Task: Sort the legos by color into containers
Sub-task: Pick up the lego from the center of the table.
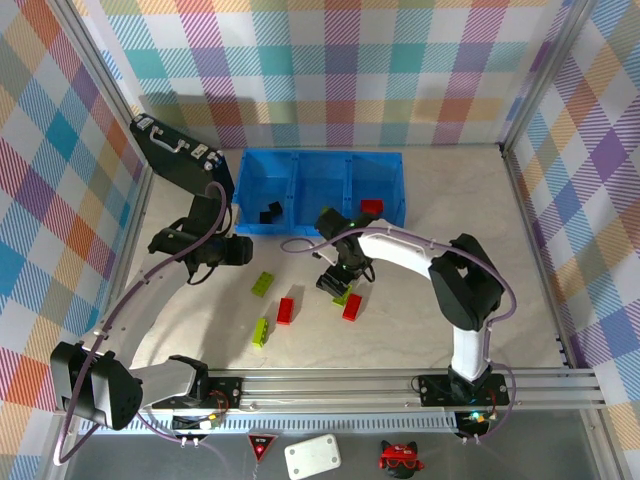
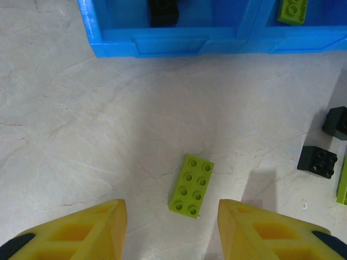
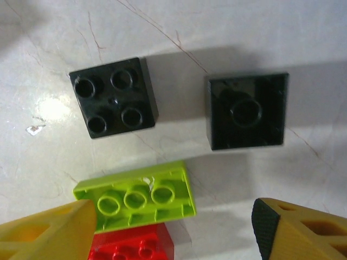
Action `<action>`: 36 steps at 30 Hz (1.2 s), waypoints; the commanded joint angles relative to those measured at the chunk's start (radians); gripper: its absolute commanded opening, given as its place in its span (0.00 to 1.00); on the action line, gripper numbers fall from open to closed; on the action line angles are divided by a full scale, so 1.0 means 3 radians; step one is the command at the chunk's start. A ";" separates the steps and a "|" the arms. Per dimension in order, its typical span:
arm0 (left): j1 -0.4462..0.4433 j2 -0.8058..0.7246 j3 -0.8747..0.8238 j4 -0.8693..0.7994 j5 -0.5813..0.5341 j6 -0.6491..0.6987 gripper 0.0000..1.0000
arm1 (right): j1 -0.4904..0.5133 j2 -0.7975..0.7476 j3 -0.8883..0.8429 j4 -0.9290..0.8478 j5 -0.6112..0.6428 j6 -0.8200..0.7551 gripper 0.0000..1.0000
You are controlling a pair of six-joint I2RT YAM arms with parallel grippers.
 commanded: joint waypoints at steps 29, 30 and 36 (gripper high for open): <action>0.0043 -0.0035 -0.0028 0.0057 0.0173 0.0082 0.46 | 0.0318 0.0393 0.0164 -0.0331 0.0185 -0.0231 0.77; 0.0043 -0.0041 -0.0032 0.0058 0.0169 0.0082 0.46 | 0.0323 0.0397 0.0169 -0.0332 0.0192 -0.0229 0.76; 0.0043 -0.0060 -0.0037 0.0054 0.0163 0.0082 0.46 | 0.0328 0.0437 0.0222 -0.0369 0.0190 -0.0140 0.67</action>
